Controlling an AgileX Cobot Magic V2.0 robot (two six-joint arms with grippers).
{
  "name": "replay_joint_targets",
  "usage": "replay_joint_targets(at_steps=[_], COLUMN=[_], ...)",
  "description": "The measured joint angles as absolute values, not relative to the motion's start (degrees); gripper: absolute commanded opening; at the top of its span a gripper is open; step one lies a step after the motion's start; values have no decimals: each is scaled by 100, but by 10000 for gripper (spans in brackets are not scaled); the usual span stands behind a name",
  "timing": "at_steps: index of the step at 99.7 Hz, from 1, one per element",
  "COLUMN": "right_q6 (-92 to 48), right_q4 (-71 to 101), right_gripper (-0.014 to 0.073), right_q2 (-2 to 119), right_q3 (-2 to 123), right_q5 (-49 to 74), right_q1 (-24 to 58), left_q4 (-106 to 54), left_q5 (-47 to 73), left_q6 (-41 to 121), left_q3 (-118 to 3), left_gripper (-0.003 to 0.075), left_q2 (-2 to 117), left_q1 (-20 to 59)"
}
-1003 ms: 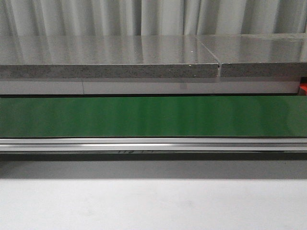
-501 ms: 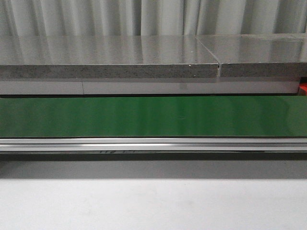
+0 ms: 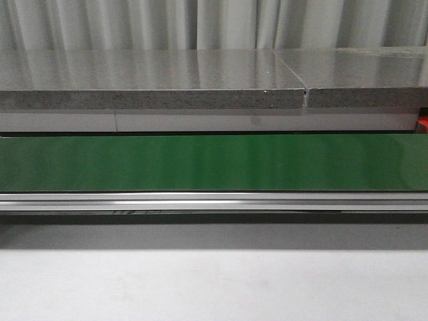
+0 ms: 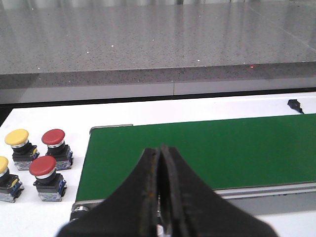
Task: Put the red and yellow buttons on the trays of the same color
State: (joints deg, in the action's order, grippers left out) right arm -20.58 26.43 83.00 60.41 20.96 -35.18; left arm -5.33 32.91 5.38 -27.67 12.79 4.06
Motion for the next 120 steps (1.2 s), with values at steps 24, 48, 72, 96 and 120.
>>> replay_joint_targets(at_steps=[24,48,72,96,120], right_q6=[-2454,-2973,-3046,-3056,-3056], right_q4=[2643,2645,2645,2645,2645], right_gripper=[654,654,654,566,94], right_q2=[7360,6537,5524,4381,3654], right_q3=[5985,5344,4420,3597,3184], right_q5=[2083,2083,2094,2094,2105], right_q1=[-2215,-828,-431,-431,-431], left_q4=[-533,-533,-533,-533,-533], left_q5=[3291,3291,3291,3291,3291], left_q6=[538,538,538,538,538], left_q3=[-2767,-2767,-2767,-2767,-2767], left_gripper=[-19,-19,-19,-19,-19], left_q2=[1279,1279,1279,1279,1279], left_q1=[406,406,406,406,406])
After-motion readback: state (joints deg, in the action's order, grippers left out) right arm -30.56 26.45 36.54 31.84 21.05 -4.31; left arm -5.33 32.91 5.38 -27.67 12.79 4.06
